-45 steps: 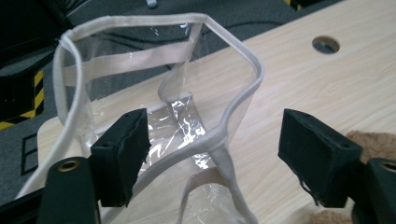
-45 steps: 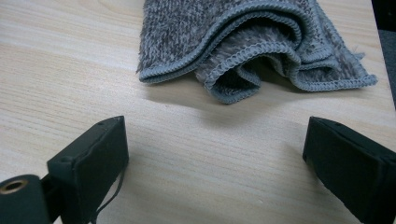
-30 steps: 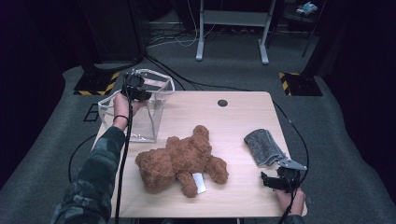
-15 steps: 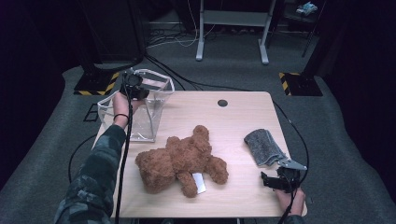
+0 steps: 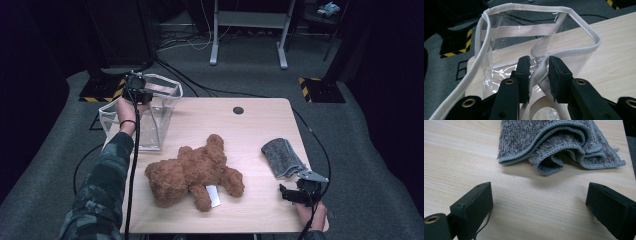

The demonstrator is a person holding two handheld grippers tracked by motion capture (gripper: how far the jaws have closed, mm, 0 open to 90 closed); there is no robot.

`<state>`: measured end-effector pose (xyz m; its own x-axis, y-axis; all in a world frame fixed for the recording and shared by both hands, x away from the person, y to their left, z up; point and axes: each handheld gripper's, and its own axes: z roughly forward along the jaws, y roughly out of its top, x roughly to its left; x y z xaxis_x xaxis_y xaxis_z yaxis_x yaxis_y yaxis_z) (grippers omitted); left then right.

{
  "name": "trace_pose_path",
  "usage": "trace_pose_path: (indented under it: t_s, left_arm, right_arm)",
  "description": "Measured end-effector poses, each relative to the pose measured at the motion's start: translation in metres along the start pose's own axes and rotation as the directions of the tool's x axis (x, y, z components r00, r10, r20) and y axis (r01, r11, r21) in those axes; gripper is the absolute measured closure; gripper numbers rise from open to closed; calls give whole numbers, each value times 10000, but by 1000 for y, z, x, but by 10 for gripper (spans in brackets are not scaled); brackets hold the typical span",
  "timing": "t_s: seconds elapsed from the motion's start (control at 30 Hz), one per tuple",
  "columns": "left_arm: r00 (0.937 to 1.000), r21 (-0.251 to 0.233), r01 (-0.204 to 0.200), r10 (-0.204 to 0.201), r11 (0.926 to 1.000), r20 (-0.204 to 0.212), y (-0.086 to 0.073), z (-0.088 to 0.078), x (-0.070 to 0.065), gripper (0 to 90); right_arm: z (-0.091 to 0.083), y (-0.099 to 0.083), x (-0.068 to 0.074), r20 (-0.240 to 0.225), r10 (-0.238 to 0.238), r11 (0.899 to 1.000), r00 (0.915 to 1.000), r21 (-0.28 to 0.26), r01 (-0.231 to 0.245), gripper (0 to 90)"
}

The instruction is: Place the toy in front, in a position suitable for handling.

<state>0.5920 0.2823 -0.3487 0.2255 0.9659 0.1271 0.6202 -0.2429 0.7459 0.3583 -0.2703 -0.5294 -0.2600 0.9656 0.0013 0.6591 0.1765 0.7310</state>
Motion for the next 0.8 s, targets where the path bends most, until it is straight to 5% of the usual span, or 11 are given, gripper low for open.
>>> trace_pose_path:
  t_s: [0.3,0.43,0.57,0.8]
  left_arm:
    - [9971,-55,-164,159,9999,-748,0,4,2,703]
    - [9984,-45,-140,137,9999,-546,-3,5,-2,685]
    - [9986,6,-217,217,9998,-484,-7,-1,-13,520]
    - [9999,-776,36,-45,9970,-113,-23,-29,-16,313]
  right_arm:
    - [0,0,0,0,5,10000,10000,2,-5,66]
    - [0,0,0,-3,2,10000,10000,0,-2,66]
    - [0,0,0,-1,4,10000,10000,-3,-4,70]
    - [0,0,0,1,-4,10000,10000,2,4,71]
